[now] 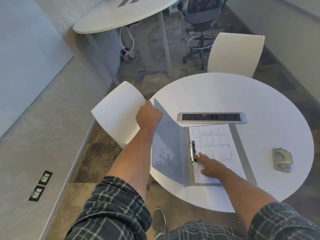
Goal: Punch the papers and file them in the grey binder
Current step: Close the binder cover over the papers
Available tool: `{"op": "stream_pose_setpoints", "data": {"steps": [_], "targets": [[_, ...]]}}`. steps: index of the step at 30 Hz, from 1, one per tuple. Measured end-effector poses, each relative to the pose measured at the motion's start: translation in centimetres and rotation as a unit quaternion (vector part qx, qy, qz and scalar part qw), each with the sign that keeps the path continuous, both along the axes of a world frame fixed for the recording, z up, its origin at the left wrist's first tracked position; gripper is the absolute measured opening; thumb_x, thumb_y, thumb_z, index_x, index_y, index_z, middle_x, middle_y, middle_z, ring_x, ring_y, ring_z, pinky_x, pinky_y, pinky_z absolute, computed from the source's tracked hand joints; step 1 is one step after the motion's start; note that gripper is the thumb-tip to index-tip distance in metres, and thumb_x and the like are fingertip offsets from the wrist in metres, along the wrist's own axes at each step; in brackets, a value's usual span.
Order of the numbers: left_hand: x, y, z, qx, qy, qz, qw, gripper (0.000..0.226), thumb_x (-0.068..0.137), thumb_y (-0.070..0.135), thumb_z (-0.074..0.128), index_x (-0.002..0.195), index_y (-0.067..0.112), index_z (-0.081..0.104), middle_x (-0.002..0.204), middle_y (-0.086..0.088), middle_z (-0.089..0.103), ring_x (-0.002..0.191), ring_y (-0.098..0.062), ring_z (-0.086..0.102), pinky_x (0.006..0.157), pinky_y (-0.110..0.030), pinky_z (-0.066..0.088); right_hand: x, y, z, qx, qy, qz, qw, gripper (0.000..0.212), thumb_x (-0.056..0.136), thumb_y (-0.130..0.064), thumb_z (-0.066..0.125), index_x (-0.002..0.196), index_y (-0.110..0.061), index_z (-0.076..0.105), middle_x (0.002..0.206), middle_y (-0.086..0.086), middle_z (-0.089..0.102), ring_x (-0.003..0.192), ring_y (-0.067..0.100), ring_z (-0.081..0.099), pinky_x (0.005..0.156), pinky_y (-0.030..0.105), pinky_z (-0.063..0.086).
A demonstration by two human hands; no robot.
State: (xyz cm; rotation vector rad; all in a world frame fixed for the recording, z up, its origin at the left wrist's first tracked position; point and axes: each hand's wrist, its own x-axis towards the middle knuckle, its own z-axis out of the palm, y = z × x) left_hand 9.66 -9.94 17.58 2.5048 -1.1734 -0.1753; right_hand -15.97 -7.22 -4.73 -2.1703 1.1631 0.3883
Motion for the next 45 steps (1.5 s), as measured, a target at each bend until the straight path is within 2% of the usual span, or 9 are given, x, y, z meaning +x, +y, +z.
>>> {"op": "stream_pose_setpoints", "data": {"steps": [6, 10, 17, 24, 27, 29, 31, 38, 45], "targets": [[-3.9, -0.7, 0.3, -0.007, 0.067, -0.051, 0.996, 0.031, 0.087, 0.023, 0.045, 0.097, 0.008, 0.07, 0.095, -0.012, 0.073, 0.089, -0.033, 0.071, 0.074, -0.031, 0.05, -0.8, 0.1, 1.5, 0.027, -0.03, -0.037, 0.998, 0.081, 0.097, -0.03, 0.063, 0.162, -0.031, 0.014, 0.17, -0.005, 0.009, 0.155, 0.024, 0.019, 0.123, 0.047, 0.02], [-6.0, -0.6, -1.1, -0.032, 0.172, -0.069, 0.982, 0.053, 0.088, 0.054, 0.04, 0.067, 0.012, 0.064, 0.062, -0.004, 0.071, 0.053, -0.027, 0.072, 0.069, -0.036, 0.061, -1.3, 0.1, 3.8, 0.084, -0.167, -0.167, 0.968, 0.065, 0.095, -0.029, 0.069, 0.153, -0.024, 0.042, 0.156, 0.005, 0.046, 0.14, 0.029, 0.047, 0.115, 0.045, 0.036], [-9.4, 0.7, -4.8, 0.001, 0.206, -0.117, 0.972, 0.074, 0.088, 0.08, 0.025, 0.069, 0.019, 0.062, 0.084, -0.003, 0.073, 0.08, -0.029, 0.071, 0.079, -0.039, 0.057, -4.2, -0.7, 8.2, 0.143, -0.405, -0.349, 0.833, 0.02, 0.094, -0.037, 0.069, 0.107, -0.024, 0.078, 0.107, -0.001, 0.079, 0.095, 0.015, 0.075, 0.089, 0.037, 0.053], [-11.6, 3.4, -9.9, 0.072, 0.164, -0.227, 0.957, 0.056, 0.08, 0.064, 0.061, 0.12, 0.024, 0.063, 0.126, -0.002, 0.06, 0.117, -0.025, 0.06, 0.095, -0.039, 0.051, -7.6, -2.0, 9.8, 0.188, -0.527, -0.487, 0.671, 0.063, 0.079, -0.071, 0.067, 0.091, -0.011, 0.081, 0.086, 0.011, 0.077, 0.071, 0.025, 0.069, 0.067, 0.033, 0.051], [-12.2, 4.9, -11.7, 0.099, 0.122, -0.289, 0.944, 0.066, 0.075, 0.061, 0.069, 0.131, 0.029, 0.057, 0.14, 0.001, 0.052, 0.126, -0.028, 0.054, 0.102, -0.04, 0.048, -9.2, -2.4, 10.1, 0.229, -0.568, -0.509, 0.605, 0.051, 0.092, -0.049, 0.062, 0.061, -0.012, 0.076, 0.06, 0.003, 0.069, 0.052, 0.016, 0.066, 0.054, 0.025, 0.051], [-12.5, 5.7, -12.4, 0.124, 0.103, -0.324, 0.932, 0.077, 0.076, 0.06, 0.072, 0.142, 0.03, 0.048, 0.149, 0.001, 0.045, 0.132, -0.031, 0.049, 0.107, -0.041, 0.044, -10.5, -2.3, 10.0, 0.201, -0.545, -0.522, 0.625, 0.037, 0.086, -0.039, 0.075, 0.078, -0.003, 0.075, 0.071, 0.011, 0.071, 0.056, 0.021, 0.067, 0.058, 0.028, 0.054], [-12.6, 6.3, -13.3, 0.154, 0.09, -0.343, 0.922, 0.092, 0.073, 0.066, 0.073, 0.151, 0.034, 0.037, 0.156, 0.0, 0.037, 0.14, -0.033, 0.041, 0.112, -0.044, 0.039, -12.0, -2.0, 9.5, 0.141, -0.485, -0.517, 0.691, 0.04, 0.075, -0.027, 0.083, 0.096, 0.005, 0.072, 0.084, 0.019, 0.073, 0.061, 0.022, 0.07, 0.057, 0.03, 0.057], [-13.6, 7.8, -16.1, 0.292, -0.008, -0.415, 0.862, 0.146, 0.052, 0.078, 0.081, 0.161, 0.035, -0.006, 0.169, -0.005, -0.016, 0.156, -0.037, -0.008, 0.116, -0.062, 0.028, -13.8, -1.6, 5.8, -0.037, -0.156, -0.462, 0.872, 0.051, 0.084, -0.044, 0.075, 0.128, -0.025, 0.058, 0.098, 0.001, 0.072, 0.088, 0.022, 0.067, 0.071, 0.035, 0.051], [-13.6, 8.4, -17.0, 0.336, -0.068, -0.451, 0.824, 0.142, 0.061, 0.058, 0.089, 0.161, 0.03, -0.009, 0.166, -0.01, -0.028, 0.153, -0.044, -0.019, 0.117, -0.067, 0.024, -12.5, 0.6, 3.4, -0.064, 0.077, -0.335, 0.937, 0.055, 0.091, -0.056, 0.058, 0.128, -0.016, 0.051, 0.125, 0.006, 0.06, 0.114, 0.027, 0.061, 0.086, 0.04, 0.051]]}}
